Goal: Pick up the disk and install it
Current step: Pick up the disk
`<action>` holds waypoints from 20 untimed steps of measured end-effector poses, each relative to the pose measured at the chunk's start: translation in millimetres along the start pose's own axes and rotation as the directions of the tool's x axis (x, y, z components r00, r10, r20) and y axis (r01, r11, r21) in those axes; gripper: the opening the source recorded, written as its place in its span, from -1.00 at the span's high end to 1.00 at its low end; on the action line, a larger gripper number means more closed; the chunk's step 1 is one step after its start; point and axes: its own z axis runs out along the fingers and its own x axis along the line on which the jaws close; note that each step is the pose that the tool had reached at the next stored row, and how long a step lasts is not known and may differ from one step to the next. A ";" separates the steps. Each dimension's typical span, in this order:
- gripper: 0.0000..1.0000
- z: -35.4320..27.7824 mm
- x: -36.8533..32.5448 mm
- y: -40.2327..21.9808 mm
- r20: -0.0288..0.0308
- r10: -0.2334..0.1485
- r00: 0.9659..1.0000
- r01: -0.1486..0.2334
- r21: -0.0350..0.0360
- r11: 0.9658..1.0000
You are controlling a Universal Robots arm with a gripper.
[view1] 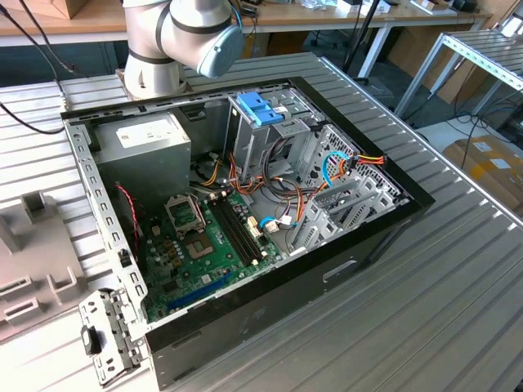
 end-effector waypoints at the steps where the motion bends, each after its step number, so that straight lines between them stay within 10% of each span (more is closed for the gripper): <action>1: 0.25 -0.5 -0.1 0.0 0.000 0.000 1.000 0.000 0.000 1.000; 20: 0.25 -10.8 -5.8 0.3 0.000 0.000 1.000 0.000 0.000 1.000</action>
